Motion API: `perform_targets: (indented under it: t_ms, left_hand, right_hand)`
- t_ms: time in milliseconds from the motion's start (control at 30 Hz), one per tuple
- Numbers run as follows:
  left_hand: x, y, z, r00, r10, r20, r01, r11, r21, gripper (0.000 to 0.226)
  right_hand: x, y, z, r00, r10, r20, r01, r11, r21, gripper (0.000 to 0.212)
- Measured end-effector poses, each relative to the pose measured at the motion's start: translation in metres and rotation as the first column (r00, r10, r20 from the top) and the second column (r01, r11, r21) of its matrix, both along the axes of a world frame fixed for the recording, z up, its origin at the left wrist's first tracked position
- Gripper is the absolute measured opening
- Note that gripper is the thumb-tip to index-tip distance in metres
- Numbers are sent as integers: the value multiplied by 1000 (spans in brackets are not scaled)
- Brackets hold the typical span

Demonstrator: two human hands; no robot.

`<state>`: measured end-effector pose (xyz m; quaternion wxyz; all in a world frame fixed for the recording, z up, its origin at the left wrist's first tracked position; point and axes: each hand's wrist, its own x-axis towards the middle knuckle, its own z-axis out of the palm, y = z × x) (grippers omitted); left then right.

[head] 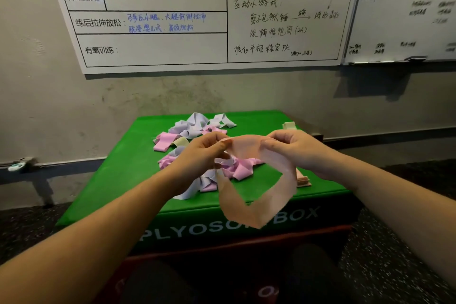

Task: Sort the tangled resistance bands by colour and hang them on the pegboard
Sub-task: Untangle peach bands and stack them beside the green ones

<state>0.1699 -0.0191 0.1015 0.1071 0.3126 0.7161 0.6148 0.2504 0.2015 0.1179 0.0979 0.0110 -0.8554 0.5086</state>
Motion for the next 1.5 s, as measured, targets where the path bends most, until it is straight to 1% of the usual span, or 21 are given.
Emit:
perform_targets:
  t_ms: [67,167,300,433,500,567,633,700,767,800,867,933,967,1033,1100,1200,1233,1300,1400,1433,1500]
  left_hand:
    - [-1,0,-2,999,2,37,-2,1000,-8,18]
    - [4,0,-7,999,-2,35,5,997,-81,21]
    - [14,5,-12,1000,8,22,-6,992,-129,28]
    - [19,9,-24,991,-43,124,58,990,-125,22]
    - [20,8,-33,992,-42,120,64,982,-180,16]
    - [21,7,-41,990,-33,138,67,965,-254,16]
    - [22,7,-46,975,-50,218,103,965,-240,23]
    - [25,8,-46,967,-59,248,110,974,-198,27]
    - [26,11,-45,963,-50,265,84,990,-117,26]
    - [27,12,-43,958,-47,284,69,995,-67,25]
    - [29,16,-38,952,-36,304,38,999,1,23]
    - [30,20,-34,953,-21,303,13,1000,28,23]
    - [31,23,-32,951,-17,310,2,999,48,24]
    - [33,28,-28,939,-1,345,-29,996,84,25]
    - [33,33,-24,922,32,385,-73,993,93,28]
    - [32,39,-22,888,68,455,-130,986,107,27]
    - [31,41,-22,876,70,478,-141,983,113,26]
    - [30,42,-23,846,75,528,-162,979,121,27]
    - [30,43,-22,787,81,612,-210,967,141,27]
    - [30,44,-22,767,81,636,-227,962,151,26]
    - [29,45,-24,757,90,648,-244,958,152,25]
  right_hand:
    - [4,-1,-1,1000,11,-10,-11,1000,-12,19]
    - [12,-3,3,1000,-1,-2,1,982,-191,22]
    - [20,-1,2,999,-1,45,16,943,-334,19]
    - [23,-2,-2,998,45,48,-16,874,-485,18]
    - [24,-1,0,997,62,36,-33,838,-545,23]
    - [23,3,1,998,39,45,-4,805,-593,27]
    - [22,10,-3,998,3,70,41,786,-618,30]
    - [19,17,-10,992,-40,122,106,787,-608,31]
    - [20,21,-17,974,-117,192,205,813,-545,23]
    - [20,22,-22,961,-162,224,253,841,-478,18]
    - [21,23,-32,929,-269,255,333,908,-256,12]
    - [24,21,-40,925,-313,217,333,941,-60,7]
    - [25,19,-43,937,-294,190,302,953,-18,8]
    - [28,12,-47,969,-223,108,223,975,7,17]
    - [30,3,-49,985,-167,-41,168,986,21,23]
    - [32,-9,-51,950,-62,-307,65,998,-3,22]
    - [33,-11,-52,928,-9,-372,22,999,31,23]
    - [34,-12,-55,868,112,-484,-1,975,222,32]
    - [28,-12,-62,812,247,-528,83,848,524,41]
    - [26,-12,-64,813,250,-526,126,807,577,37]
    - [22,-11,-68,802,223,-555,215,759,615,24]
